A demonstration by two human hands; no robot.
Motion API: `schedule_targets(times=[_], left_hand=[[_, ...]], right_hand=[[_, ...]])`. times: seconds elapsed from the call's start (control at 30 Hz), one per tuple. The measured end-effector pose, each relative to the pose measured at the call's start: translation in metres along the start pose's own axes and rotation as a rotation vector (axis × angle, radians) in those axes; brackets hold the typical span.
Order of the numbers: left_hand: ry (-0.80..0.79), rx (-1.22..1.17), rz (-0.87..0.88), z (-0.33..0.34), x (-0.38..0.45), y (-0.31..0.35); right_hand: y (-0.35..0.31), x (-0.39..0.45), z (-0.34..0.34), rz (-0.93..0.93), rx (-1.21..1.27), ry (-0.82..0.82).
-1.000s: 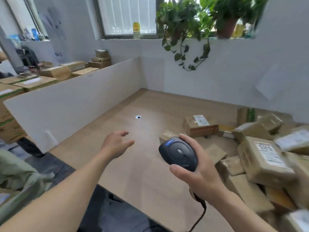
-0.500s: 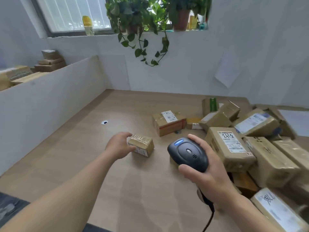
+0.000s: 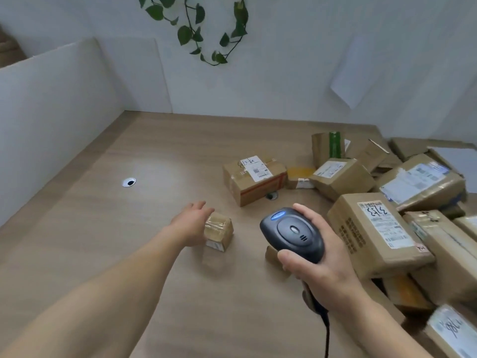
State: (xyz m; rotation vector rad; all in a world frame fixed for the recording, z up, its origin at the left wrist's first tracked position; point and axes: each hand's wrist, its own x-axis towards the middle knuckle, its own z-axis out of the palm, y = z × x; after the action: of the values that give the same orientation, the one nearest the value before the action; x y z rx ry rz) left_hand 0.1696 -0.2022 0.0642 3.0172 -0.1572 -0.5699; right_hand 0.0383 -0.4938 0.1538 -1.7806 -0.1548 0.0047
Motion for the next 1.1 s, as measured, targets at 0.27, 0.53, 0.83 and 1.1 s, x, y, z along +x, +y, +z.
schedule_targets(times=[0.27, 0.53, 0.83, 1.1], left_hand=[[-0.100, 0.086, 0.094, 0.033, 0.055, -0.027], [-0.038, -0.640, -0.220, 0.044, 0.051, -0.043], [0.068, -1.362, -0.277, 0.020, -0.021, -0.052], [0.253, -1.414, -0.181, -0.001, -0.129, -0.019]], right_hand=[[0.015, 0.033, 0.029, 0.102, -0.019, 0.036], [0.017, 0.042, 0.046, 0.148, -0.022, -0.016], [-0.002, 0.034, 0.074, 0.075, 0.014, -0.151], [-0.028, -0.007, 0.071, -0.034, 0.124, -0.236]])
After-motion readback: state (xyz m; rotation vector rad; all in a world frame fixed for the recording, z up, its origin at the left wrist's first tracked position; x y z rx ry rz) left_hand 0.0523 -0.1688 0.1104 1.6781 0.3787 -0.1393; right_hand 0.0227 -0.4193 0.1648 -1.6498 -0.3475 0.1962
